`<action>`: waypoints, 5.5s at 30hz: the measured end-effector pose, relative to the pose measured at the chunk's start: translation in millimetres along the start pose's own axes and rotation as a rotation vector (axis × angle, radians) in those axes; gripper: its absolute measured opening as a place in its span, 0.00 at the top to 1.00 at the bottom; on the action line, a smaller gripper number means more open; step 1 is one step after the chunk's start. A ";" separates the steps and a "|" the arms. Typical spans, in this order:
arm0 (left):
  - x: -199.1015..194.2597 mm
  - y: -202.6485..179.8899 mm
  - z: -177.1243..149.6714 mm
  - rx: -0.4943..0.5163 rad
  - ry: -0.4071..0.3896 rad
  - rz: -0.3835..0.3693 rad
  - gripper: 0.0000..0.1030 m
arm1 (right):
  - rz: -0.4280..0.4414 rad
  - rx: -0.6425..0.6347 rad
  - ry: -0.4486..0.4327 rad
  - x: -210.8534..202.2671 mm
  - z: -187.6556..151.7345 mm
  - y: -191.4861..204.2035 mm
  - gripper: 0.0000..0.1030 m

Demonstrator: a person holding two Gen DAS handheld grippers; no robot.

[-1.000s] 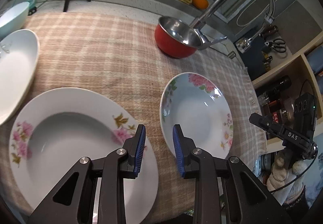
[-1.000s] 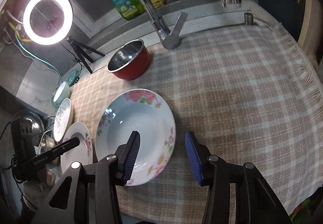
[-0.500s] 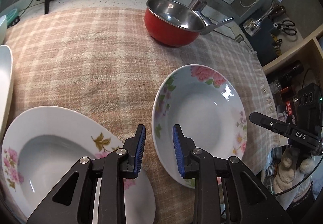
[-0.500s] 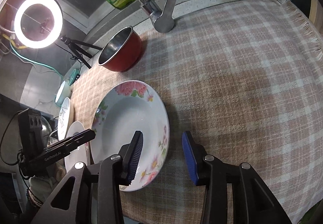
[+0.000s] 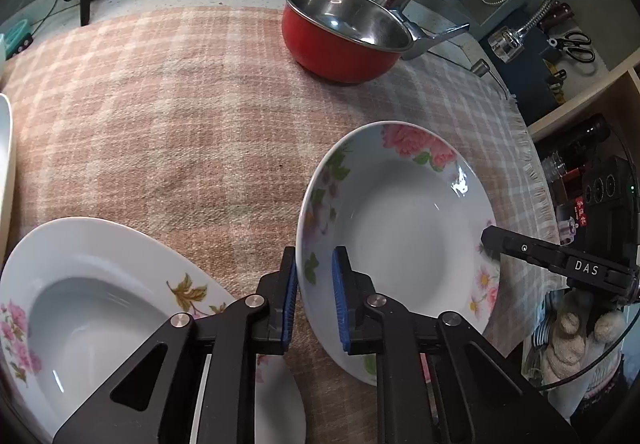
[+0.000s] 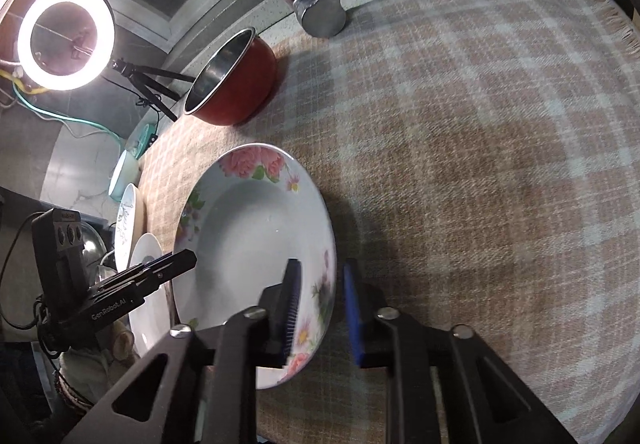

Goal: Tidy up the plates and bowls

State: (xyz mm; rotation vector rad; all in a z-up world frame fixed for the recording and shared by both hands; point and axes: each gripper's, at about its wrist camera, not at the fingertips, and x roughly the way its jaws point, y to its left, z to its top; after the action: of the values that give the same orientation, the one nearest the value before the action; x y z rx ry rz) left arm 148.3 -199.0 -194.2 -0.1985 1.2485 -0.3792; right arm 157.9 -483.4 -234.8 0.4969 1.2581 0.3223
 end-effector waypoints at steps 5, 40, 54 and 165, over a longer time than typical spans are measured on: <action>0.2 0.0 1.0 -0.003 -0.001 -0.004 0.86 | -0.005 0.003 0.005 2.7 1.2 2.0 0.87; -61.4 25.3 -11.6 -0.103 -0.137 -0.008 0.86 | 0.018 -0.028 -0.005 -16.3 -1.1 57.1 0.89; -110.0 83.9 -51.3 -0.198 -0.197 0.037 0.86 | 0.064 -0.124 0.048 14.9 -20.6 130.9 0.89; -102.2 142.2 -98.6 -0.243 -0.170 0.108 0.85 | -0.111 -0.297 0.146 82.5 -60.3 199.8 0.88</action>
State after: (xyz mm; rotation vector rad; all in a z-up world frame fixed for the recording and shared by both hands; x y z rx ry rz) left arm 52.0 -22.8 -184.3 -0.3619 1.1294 -0.1135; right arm 131.0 -261.9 -211.4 0.1510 1.3462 0.4496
